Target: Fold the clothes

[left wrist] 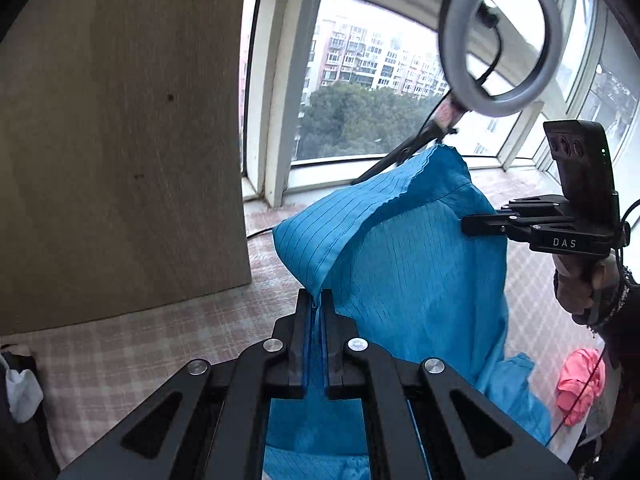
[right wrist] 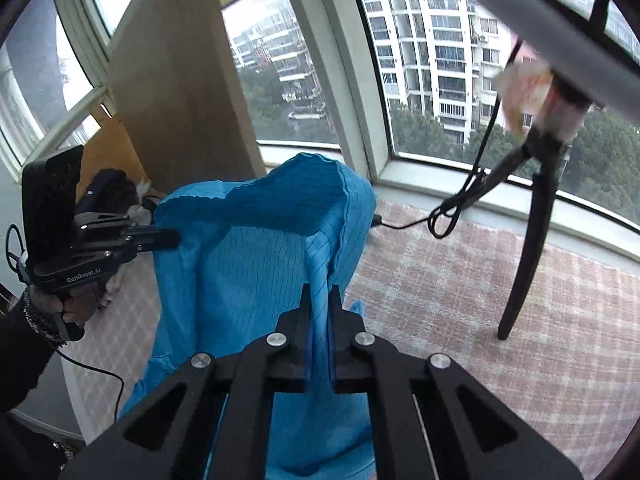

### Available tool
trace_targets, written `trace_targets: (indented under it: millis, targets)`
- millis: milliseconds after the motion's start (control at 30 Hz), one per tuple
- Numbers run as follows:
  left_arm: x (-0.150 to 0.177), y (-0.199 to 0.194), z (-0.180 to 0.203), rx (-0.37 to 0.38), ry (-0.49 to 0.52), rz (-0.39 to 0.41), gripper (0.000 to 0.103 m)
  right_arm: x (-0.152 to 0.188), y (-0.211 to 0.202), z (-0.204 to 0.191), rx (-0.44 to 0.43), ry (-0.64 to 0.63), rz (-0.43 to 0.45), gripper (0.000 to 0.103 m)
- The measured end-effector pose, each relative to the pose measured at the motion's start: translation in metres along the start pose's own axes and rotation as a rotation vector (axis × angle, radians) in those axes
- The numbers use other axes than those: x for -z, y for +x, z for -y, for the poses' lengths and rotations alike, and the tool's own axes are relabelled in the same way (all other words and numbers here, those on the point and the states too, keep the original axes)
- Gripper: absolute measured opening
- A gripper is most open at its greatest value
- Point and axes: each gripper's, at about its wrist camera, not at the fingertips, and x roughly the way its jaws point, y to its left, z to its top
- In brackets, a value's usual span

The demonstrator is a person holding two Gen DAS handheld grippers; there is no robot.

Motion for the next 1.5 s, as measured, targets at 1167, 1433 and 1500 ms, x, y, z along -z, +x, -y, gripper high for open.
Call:
trace_targets:
  millis: [1167,1433,1500]
  targets:
    - [0.312,-0.151,0.133,0.042,-0.009,-0.209,0.017,0.348,-0.150,-0.153,0.096,0.060,-0.167,0.030]
    - [0.295,-0.107,0.131,0.027,-0.133,-0.245,0.031,0.319,-0.141,-0.126,0.138,0.303,-0.085,0.058]
    - [0.293,-0.092,0.132,0.020,-0.158,-0.265,0.029,0.319,-0.121,-0.124,0.131,0.339,-0.127,0.058]
